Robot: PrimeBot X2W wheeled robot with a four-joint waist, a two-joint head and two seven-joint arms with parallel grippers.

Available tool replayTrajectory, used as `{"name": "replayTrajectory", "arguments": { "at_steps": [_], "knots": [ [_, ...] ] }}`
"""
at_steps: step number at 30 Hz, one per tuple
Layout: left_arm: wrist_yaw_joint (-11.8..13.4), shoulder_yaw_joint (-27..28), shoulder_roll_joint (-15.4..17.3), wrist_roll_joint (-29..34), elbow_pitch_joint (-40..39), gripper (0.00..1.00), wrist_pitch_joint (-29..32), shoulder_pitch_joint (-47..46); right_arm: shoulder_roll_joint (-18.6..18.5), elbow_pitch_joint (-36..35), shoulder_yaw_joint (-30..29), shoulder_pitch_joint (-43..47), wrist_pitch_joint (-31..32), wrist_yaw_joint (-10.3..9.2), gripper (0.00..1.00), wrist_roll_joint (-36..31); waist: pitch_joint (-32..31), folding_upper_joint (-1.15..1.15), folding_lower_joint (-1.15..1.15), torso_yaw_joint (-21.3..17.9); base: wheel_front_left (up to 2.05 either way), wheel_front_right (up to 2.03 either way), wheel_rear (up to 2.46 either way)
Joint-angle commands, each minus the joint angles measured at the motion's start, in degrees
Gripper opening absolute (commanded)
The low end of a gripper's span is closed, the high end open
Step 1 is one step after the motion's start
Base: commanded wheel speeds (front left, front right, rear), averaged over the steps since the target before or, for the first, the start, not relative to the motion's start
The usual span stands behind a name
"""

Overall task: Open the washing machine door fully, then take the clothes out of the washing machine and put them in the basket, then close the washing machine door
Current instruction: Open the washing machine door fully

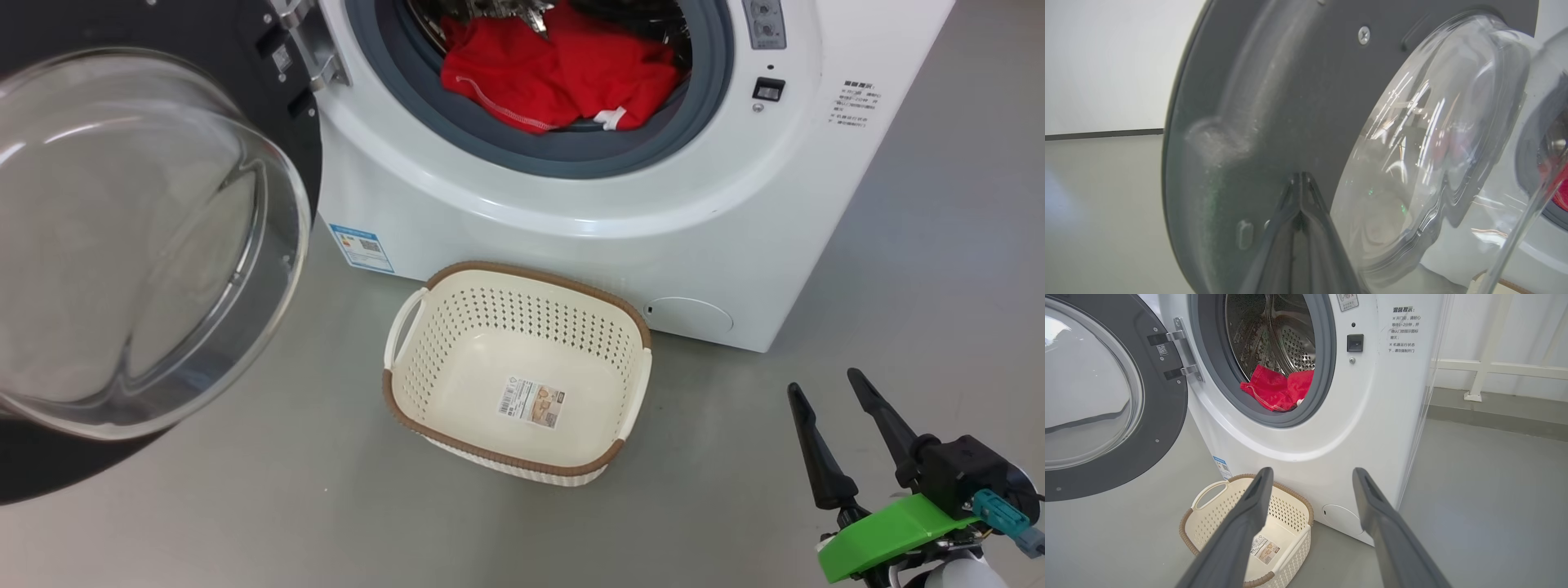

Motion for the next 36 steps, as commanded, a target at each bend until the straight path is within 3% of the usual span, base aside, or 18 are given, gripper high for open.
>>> {"name": "replayTrajectory", "arguments": {
  "at_steps": [1, 12, 25, 29, 32, 34, 35, 36],
  "knots": [
    [-0.08, 2.81, 4.87, 0.2, 0.11, 0.0, -0.29, -3.14, -0.69, -1.44, 1.51, -2.02, -0.69, 0.09, 1.0, -0.39, 0.45, 0.0, 0.0, -0.27, 0.0, 0.0, 0.0],
    [-0.08, 3.69, 5.71, -0.19, 3.1, 0.0, -0.29, -4.3, -0.34, -1.18, 1.64, -2.53, -0.69, 0.09, 1.0, -0.55, 0.56, 0.0, 0.0, -0.89, 0.0, 0.0, 0.0],
    [-0.08, 1.27, 2.99, -1.09, -0.65, 0.0, -0.29, 1.08, 0.33, -0.69, 1.37, -1.48, -0.69, 0.09, 1.0, 0.21, -1.78, 0.0, 0.0, -0.56, 0.0, 0.0, 0.0],
    [-0.09, 0.55, 1.79, -1.47, -2.85, 0.3, -0.29, 3.34, 0.38, -0.6, 1.43, -1.16, -0.69, 0.09, 1.0, 0.59, -2.5, 0.0, 0.0, -0.56, 0.0, 0.0, 0.0],
    [-0.09, 0.34, 0.65, -1.73, -4.99, 0.46, -0.29, 5.28, 0.45, -0.59, 1.36, -1.0, -0.69, 0.09, 1.0, 1.06, -2.87, 0.0, 0.0, -0.66, 0.0, 0.0, 0.0],
    [-0.09, -0.08, 0.08, -2.06, -5.96, 0.92, -0.29, 6.26, 0.4, -0.65, 1.36, -0.93, -0.69, 0.09, 1.0, 1.41, -3.02, 0.0, 0.0, -0.88, 0.0, 0.0, 0.0],
    [-0.09, -0.33, -0.12, -2.22, -6.38, 1.0, -0.29, 6.71, 0.36, -0.68, 1.36, -0.89, -0.69, 0.09, 1.0, 1.53, -3.12, 0.0, 0.0, -1.04, 0.0, 0.0, 0.0],
    [-0.09, -0.42, -0.37, -2.35, -6.89, 1.0, -0.29, 7.17, 0.34, -0.73, 1.31, -0.85, -0.69, 0.09, 1.0, 1.62, -3.22, 0.0, 0.0, -1.22, 0.0, 0.0, 0.0]
  ]
}}
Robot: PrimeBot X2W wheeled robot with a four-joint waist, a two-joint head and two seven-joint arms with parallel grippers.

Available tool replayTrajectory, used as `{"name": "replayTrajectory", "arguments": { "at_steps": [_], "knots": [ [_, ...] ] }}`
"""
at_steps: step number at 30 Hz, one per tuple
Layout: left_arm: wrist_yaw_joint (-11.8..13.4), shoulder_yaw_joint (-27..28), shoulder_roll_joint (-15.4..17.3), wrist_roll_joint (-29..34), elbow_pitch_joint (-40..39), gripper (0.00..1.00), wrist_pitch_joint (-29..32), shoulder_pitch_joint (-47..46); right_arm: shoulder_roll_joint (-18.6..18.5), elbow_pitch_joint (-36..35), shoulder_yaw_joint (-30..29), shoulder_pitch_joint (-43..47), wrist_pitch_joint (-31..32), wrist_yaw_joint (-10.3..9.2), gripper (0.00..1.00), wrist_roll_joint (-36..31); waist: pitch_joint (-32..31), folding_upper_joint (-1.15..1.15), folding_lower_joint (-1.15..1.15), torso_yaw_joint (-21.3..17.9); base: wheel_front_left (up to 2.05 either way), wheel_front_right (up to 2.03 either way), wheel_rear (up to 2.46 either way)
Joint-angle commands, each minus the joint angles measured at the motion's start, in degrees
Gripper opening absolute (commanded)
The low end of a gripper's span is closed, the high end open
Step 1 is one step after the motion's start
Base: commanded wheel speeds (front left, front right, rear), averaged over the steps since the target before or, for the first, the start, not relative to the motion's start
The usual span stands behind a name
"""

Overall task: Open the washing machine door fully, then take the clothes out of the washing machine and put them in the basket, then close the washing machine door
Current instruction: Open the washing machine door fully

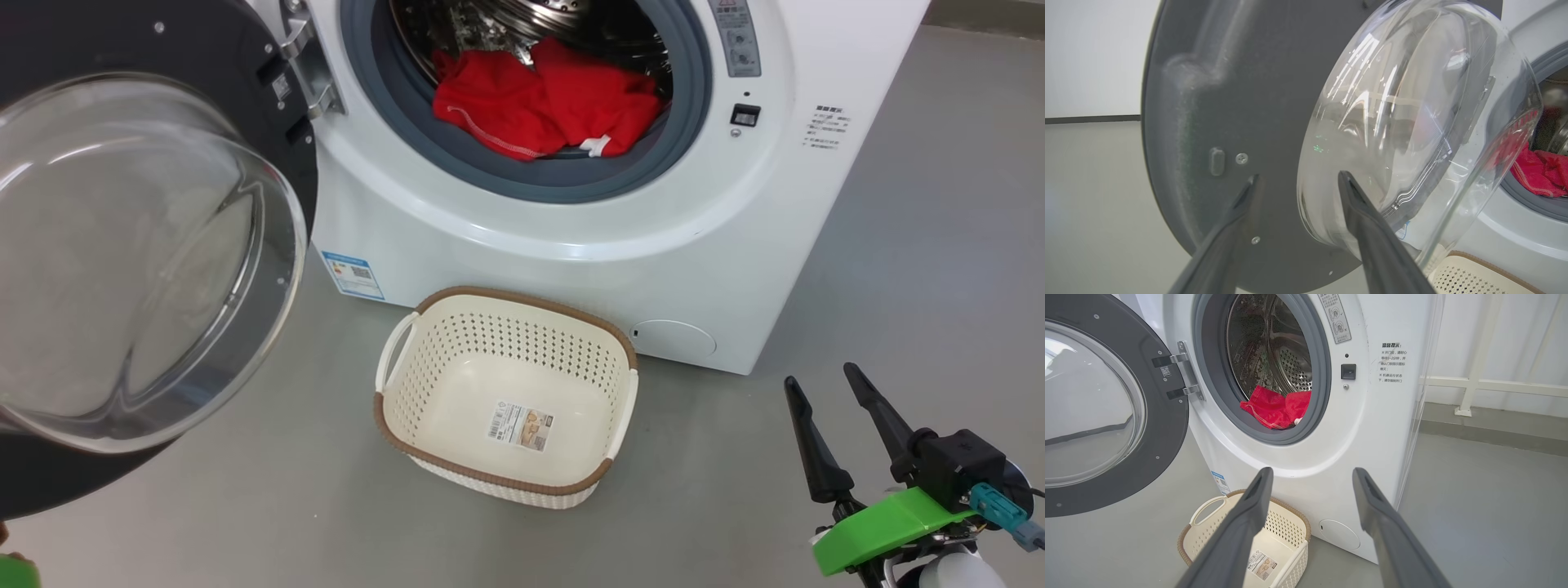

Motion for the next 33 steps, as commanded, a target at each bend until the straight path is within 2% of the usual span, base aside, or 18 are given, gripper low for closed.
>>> {"name": "replayTrajectory", "arguments": {
  "at_steps": [1, 7, 16, 26, 33],
  "knots": [
    [-0.11, 1.53, 2.4, -0.7, -2.05, 1.0, -0.29, -0.14, -0.29, -1.34, 1.35, 0.14, -0.69, 0.09, 1.0, 1.04, -0.29, 0.0, 0.0, -0.46, 0.0, 0.0, 0.0],
    [-0.11, -0.07, 0.29, -1.33, -7.62, 1.0, -0.29, 3.41, -0.13, -1.59, 0.94, 0.5, -0.69, 0.09, 1.0, 1.34, -0.9, 0.0, 0.0, -2.53, 0.0, 0.0, 0.0],
    [-0.11, -5.33, -2.5, -1.15, -14.99, 1.0, -0.29, 7.34, 0.46, -1.94, 0.5, 1.02, -0.69, 0.09, 1.0, 1.48, -1.34, 0.0, 0.0, -6.63, 0.0, 0.0, 0.0],
    [-0.11, -10.54, -3.27, -0.62, -20.63, 1.0, -0.29, 10.22, 1.0, -2.64, -0.19, 1.66, -0.69, 0.09, 1.0, 1.62, -1.82, 0.0, 0.0, -13.49, 0.0, 0.0, 0.0],
    [-0.11, -14.16, -3.05, -2.82, -23.82, 1.0, -0.29, 13.02, 1.15, -3.16, -1.49, 2.86, -0.69, 0.09, 1.0, 1.87, -1.98, 0.0, 0.0, -17.44, 0.0, 0.0, 0.0]
  ]
}}
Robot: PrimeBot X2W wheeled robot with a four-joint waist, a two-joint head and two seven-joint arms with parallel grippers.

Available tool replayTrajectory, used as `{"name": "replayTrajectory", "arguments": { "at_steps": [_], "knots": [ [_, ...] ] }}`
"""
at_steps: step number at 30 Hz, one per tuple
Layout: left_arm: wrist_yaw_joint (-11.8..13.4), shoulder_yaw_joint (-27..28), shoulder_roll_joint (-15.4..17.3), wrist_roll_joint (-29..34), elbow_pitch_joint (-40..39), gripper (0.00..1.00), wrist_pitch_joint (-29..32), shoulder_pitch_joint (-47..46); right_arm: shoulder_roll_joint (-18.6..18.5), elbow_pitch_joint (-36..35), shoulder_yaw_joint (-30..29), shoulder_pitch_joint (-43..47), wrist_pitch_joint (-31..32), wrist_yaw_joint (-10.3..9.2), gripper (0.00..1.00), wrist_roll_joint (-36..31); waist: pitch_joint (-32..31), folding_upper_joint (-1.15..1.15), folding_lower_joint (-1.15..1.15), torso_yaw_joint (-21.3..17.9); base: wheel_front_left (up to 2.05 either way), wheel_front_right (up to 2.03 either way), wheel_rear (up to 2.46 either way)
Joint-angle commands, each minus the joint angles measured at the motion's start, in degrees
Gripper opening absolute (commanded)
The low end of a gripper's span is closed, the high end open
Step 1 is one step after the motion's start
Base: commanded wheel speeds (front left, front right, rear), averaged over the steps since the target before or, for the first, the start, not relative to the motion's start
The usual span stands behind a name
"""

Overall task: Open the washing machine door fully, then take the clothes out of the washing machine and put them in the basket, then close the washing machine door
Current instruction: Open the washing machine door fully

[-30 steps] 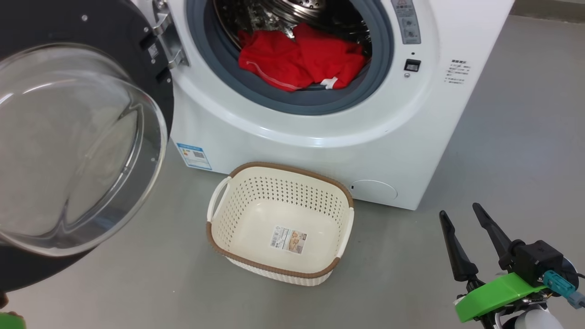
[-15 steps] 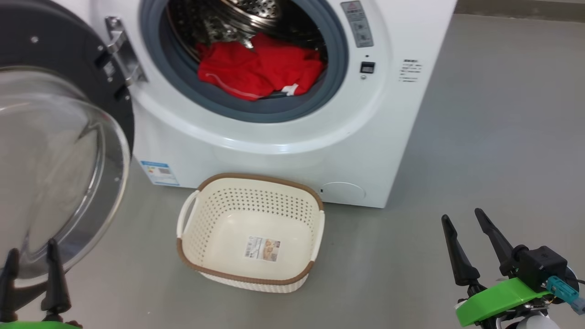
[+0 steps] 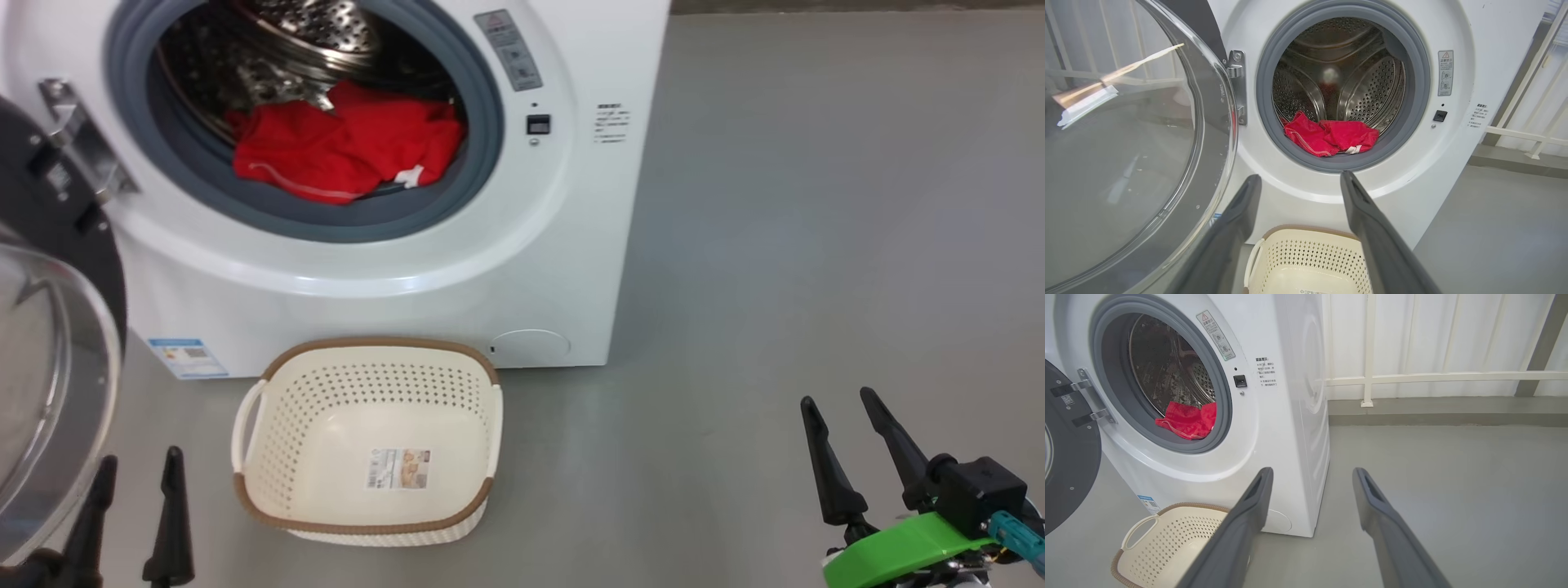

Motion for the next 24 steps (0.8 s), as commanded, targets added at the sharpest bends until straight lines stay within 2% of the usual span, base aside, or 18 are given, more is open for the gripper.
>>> {"name": "replayTrajectory", "arguments": {
  "at_steps": [1, 11, 24],
  "knots": [
    [-0.14, 1.38, 2.01, -0.65, -1.81, 1.0, -0.29, -0.72, -0.36, -1.68, 0.73, 0.07, -0.69, 0.09, 1.0, 0.27, -0.17, 0.0, 0.0, -2.2, 0.0, 0.0, 0.0],
    [-0.14, -1.56, 2.83, -1.41, -2.79, 1.0, -0.29, -0.71, 0.25, -2.58, -0.22, 0.4, -0.69, 0.09, 1.0, -0.03, 1.25, 0.0, 0.0, -4.88, 0.0, 0.0, 0.0],
    [-0.14, -2.98, 3.33, -1.81, -3.32, 1.0, -0.29, -1.57, 1.09, -3.85, -1.91, 0.63, -0.69, 0.09, 1.0, -0.86, 2.05, 0.0, 0.0, -4.51, 0.0, 0.0, 0.0]
  ]
}}
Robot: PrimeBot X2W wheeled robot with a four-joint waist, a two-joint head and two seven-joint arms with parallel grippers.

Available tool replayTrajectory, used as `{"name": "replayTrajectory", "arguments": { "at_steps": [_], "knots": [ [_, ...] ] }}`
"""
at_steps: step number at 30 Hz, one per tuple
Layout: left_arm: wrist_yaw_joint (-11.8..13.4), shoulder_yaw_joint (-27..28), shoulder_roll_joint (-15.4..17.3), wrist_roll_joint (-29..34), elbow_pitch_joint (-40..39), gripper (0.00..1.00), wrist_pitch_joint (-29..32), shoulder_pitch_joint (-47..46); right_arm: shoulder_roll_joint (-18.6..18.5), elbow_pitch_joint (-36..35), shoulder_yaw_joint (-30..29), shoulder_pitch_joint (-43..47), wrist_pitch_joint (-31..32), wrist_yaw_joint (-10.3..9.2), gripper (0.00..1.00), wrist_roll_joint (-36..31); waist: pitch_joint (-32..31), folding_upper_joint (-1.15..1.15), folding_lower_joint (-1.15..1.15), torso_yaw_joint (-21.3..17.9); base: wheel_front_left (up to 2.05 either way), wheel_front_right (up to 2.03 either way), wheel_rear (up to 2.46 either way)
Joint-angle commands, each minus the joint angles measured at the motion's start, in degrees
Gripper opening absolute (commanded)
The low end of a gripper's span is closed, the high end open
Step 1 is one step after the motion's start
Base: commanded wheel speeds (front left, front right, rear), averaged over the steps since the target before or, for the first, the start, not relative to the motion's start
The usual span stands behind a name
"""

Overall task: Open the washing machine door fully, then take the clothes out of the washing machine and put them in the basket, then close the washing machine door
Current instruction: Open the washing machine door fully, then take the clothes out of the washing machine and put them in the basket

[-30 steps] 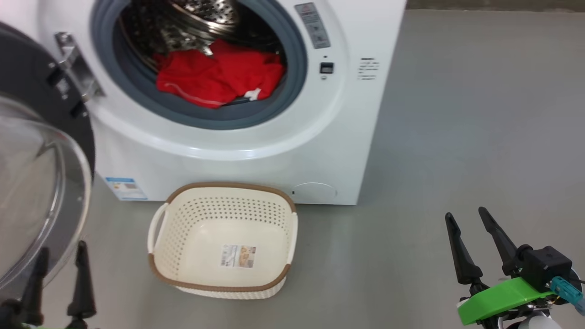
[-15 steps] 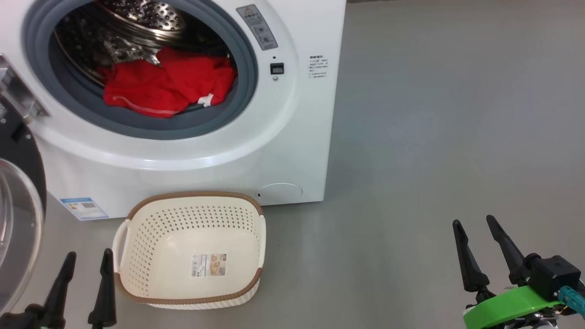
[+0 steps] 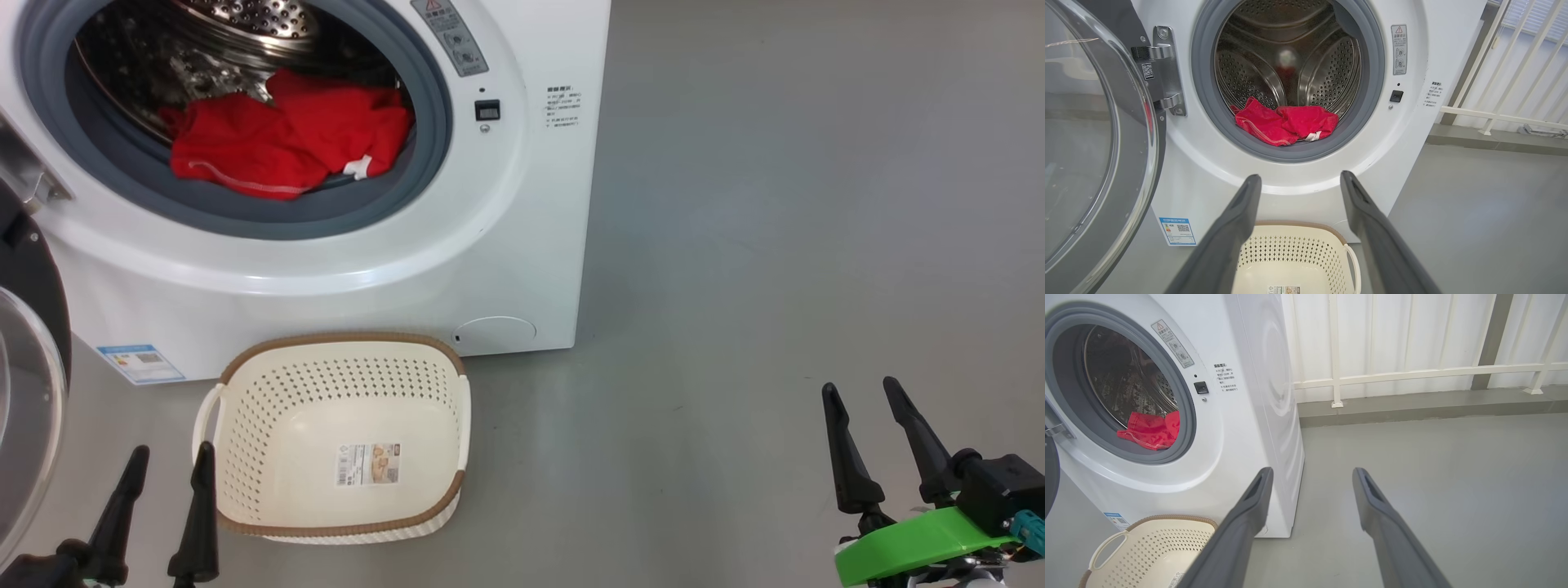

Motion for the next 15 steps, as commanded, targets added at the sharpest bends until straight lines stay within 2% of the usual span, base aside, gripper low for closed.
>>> {"name": "replayTrajectory", "arguments": {
  "at_steps": [1, 15],
  "knots": [
    [-0.14, 1.85, 1.75, -0.74, -1.5, 1.0, -0.29, -2.01, -0.31, -1.68, 1.21, -0.06, -0.69, 0.09, 1.0, -0.72, 0.09, 0.0, 0.0, 0.12, 0.0, 0.0, 0.0],
    [-0.14, 2.63, 1.75, 0.74, -1.98, 1.0, -0.29, -2.42, 0.13, -1.8, 1.23, -0.58, -0.69, 0.09, 1.0, -1.15, 0.43, 0.0, 0.0, 0.83, 0.0, 0.0, 0.0]
  ]
}}
